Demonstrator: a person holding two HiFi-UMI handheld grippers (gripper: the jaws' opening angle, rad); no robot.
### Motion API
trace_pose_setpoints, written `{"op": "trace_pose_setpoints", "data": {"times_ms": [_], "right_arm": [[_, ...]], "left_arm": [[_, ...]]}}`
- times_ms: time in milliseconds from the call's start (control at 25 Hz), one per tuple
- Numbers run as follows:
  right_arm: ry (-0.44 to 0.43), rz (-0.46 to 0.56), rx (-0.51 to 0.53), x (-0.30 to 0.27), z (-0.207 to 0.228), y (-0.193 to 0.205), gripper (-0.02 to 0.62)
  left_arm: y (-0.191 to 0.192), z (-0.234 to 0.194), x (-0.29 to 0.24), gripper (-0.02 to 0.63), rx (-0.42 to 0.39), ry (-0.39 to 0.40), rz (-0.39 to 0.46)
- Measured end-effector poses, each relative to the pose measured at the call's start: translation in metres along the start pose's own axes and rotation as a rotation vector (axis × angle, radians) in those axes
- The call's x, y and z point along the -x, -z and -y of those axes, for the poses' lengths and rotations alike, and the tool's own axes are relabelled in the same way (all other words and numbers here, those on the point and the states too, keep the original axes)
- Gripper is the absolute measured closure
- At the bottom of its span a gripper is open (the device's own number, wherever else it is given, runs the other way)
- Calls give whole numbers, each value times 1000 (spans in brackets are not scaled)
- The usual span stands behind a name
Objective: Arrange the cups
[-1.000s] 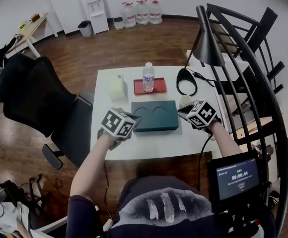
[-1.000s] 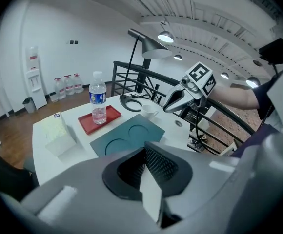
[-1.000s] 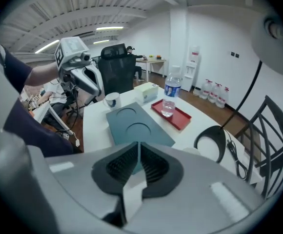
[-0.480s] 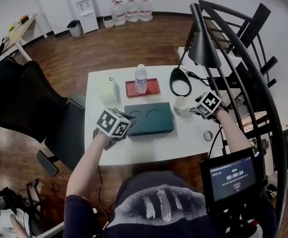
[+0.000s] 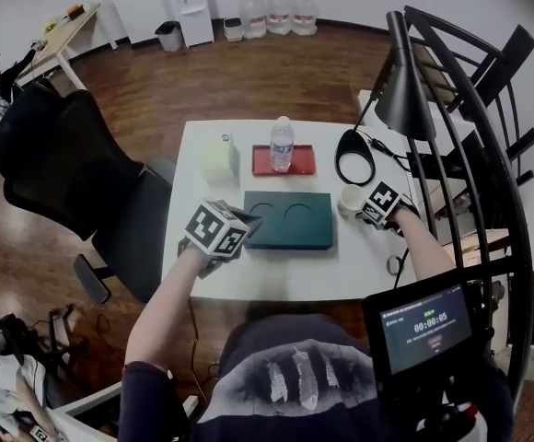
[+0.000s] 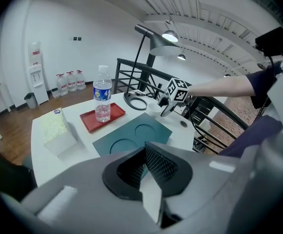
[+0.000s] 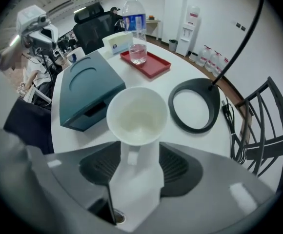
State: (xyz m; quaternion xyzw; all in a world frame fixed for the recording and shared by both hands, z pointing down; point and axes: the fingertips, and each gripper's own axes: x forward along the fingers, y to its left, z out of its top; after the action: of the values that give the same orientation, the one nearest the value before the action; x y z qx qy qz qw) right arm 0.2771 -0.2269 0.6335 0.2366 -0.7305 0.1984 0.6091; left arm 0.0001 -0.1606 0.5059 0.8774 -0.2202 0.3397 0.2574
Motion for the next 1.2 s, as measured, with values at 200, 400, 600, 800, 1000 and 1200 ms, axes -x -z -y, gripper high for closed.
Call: {"op": "trace_pose_setpoints", "data": {"times_ms": [200, 400, 600, 800, 1000, 1200], "right_arm": [[15, -33, 78, -5, 0, -3, 444], [37, -19, 84, -7, 1, -4, 540], [92, 12, 121, -4, 4, -10, 545], [82, 87, 104, 15, -1, -31, 546], [111, 131, 133, 49, 4, -53, 546], [92, 187, 246, 83, -22, -85, 546]], "left_arm": [[7, -5, 4, 606, 10, -12, -6], [11, -7, -1, 606, 8, -9, -22], [12, -10, -1, 606, 6, -10, -20], [11, -10, 8, 606, 3, -14, -9], [18, -10, 12, 606, -1, -16, -9], [25, -10, 15, 606, -7, -16, -2]]}}
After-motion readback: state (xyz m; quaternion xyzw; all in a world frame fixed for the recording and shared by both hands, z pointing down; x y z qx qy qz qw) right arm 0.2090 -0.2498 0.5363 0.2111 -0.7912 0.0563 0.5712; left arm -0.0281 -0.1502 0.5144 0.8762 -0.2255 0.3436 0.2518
